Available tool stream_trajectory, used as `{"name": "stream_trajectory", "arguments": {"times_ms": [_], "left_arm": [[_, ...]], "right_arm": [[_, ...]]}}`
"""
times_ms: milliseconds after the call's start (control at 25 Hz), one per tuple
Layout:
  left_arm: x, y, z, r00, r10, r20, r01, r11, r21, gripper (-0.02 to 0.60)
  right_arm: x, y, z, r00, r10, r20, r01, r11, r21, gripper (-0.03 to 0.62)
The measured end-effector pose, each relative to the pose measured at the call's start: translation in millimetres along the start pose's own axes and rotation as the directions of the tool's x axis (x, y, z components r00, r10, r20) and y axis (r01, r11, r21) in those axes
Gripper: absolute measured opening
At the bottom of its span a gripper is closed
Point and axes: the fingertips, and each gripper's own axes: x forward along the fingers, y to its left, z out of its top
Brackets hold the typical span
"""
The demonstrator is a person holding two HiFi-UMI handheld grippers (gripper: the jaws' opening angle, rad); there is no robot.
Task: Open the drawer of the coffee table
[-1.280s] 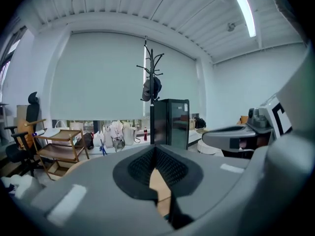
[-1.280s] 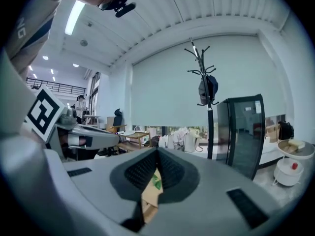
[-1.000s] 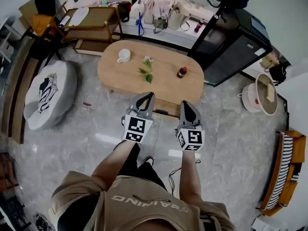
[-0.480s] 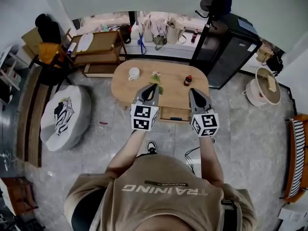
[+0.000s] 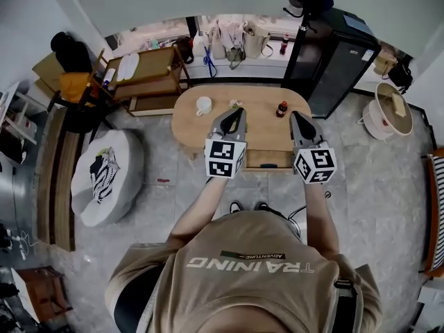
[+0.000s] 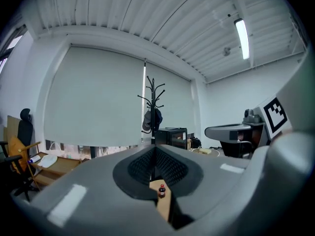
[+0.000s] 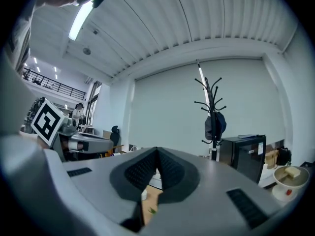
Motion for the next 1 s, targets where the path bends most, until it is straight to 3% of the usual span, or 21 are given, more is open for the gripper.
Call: {"name": "stream_trajectory", "arguments": {"times_ms": [240,680,1000], "left_arm": [[-6.7,0.2,12.2,0.999,0.023,0.024,-0.023,1.0,-0.001,0.002],[13.9,0.4,2.4,0.999,0.029,-0.037,-0.028,0.999,0.024,0.002],[34.3,1.3,-3.3,0.999,0.027,-0.038,-0.027,1.0,0.012,0.002]], "right_arm": [[7.4,9.9,-2.6,0.999,0.014,-0.035,-0.017,0.996,-0.088,0.006],[8.7,-17.3,-10.0,1.0,0.004,-0.012,-0.004,1.0,-0.01,0.006],[18.7,-30.4,-7.8,0.999,0.017,-0.029,-0.018,0.998,-0.06,0.006]]}}
